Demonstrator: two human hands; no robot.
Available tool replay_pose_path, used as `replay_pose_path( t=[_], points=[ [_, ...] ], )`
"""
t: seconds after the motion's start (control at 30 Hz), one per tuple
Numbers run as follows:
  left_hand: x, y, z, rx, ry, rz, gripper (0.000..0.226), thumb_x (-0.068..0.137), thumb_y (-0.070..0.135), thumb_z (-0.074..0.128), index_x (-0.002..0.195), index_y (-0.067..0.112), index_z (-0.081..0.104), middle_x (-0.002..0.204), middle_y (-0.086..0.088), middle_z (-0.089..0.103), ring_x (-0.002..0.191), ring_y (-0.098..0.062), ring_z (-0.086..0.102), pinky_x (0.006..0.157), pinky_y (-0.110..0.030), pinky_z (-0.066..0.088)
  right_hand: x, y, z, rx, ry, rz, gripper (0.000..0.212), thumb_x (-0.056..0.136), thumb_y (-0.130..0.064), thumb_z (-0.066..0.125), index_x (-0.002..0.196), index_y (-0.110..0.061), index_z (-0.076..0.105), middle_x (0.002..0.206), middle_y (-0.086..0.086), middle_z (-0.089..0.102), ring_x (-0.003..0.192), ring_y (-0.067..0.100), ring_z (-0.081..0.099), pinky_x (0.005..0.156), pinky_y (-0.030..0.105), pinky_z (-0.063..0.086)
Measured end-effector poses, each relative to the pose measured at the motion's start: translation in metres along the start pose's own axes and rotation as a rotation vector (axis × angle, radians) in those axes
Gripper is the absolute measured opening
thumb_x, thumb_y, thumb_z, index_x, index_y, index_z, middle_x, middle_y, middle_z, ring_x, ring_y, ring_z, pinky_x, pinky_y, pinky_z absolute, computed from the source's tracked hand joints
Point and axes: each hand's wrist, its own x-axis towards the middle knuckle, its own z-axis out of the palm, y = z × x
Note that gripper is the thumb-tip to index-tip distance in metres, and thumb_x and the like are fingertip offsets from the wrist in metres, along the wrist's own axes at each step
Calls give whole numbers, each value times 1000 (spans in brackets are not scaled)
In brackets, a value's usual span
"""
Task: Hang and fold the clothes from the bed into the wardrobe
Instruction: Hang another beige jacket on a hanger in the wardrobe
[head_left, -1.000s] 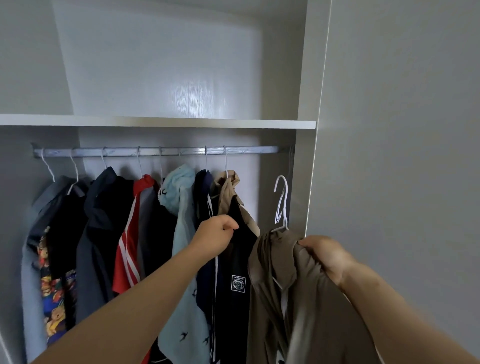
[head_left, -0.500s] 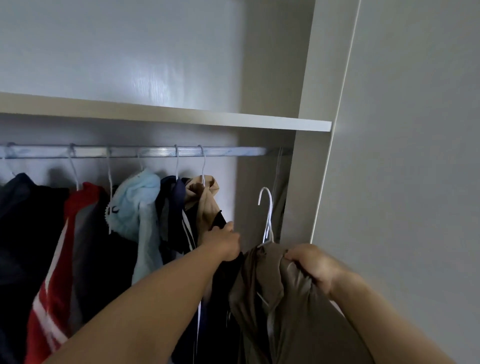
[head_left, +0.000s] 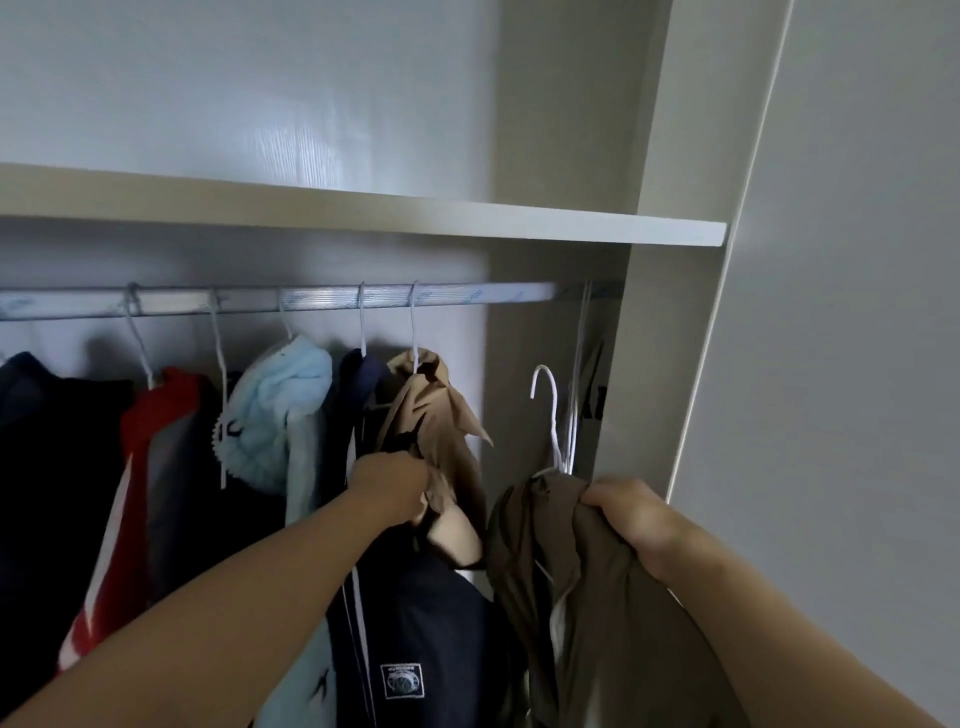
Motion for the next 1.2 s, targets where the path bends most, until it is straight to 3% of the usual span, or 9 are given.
replay_pose_path(
  t=[0.13, 0.27, 0.5, 0.67, 0.83, 1.0, 1.2],
  points=[
    [6, -10, -4, -243, 216, 102, 21, 92, 23, 47, 110, 19, 56, 123, -1, 49, 105, -23, 55, 80, -37, 49, 19, -20, 17, 2, 34, -58, 25, 89, -1, 46, 66, -5, 54, 69, 12, 54, 62, 22, 49, 57, 28, 39],
    [16, -18, -12, -386, 354, -14, 27, 88, 23, 53, 115, 17, 52, 122, -7, 39, 96, -29, 54, 75, -39, 49, 42, -46, 29, 91, 80, -141, 24, 89, -2, 45, 67, -8, 51, 65, 9, 52, 59, 18, 48, 53, 27, 38],
    [41, -37, -14, -563, 237, -21, 35, 84, 24, 58, 118, 15, 57, 112, -8, 59, 105, -25, 55, 82, -33, 47, 95, -82, 45, -38, 150, -250, 20, 91, -8, 39, 72, -9, 46, 64, 6, 46, 57, 17, 41, 52, 27, 34],
    [51, -40, -4, -784, 276, -16, 23, 78, 12, 59, 102, 11, 62, 95, -2, 63, 82, -15, 58, 65, -23, 42, 134, -102, 67, -32, 187, -296, 14, 91, -8, 38, 86, -6, 50, 65, 5, 47, 56, 15, 42, 50, 25, 34],
    [63, -40, 7, -1151, 205, -69, 23, 77, 1, 65, 100, 6, 60, 71, 17, 50, 55, -5, 55, 57, -26, 56, 168, -92, 87, -103, 122, -276, 13, 92, -7, 41, 89, -8, 54, 66, 3, 48, 60, 17, 45, 47, 22, 34],
    [68, -39, 9, -1295, 186, -83, 30, 79, 2, 66, 99, 24, 59, 73, 6, 54, 49, -6, 57, 55, -22, 56, 176, -73, 98, -48, 113, -230, 13, 95, -9, 43, 90, -12, 54, 68, 5, 52, 55, 11, 46, 33, 10, 34],
    [63, -29, 9, -1356, 230, -163, 24, 84, 9, 62, 97, 28, 57, 76, 5, 50, 60, -8, 51, 39, -12, 41, 159, -57, 106, 142, 115, -203, 8, 93, -20, 51, 96, -14, 55, 76, 3, 57, 65, 17, 53, 59, 26, 44]
  ],
)
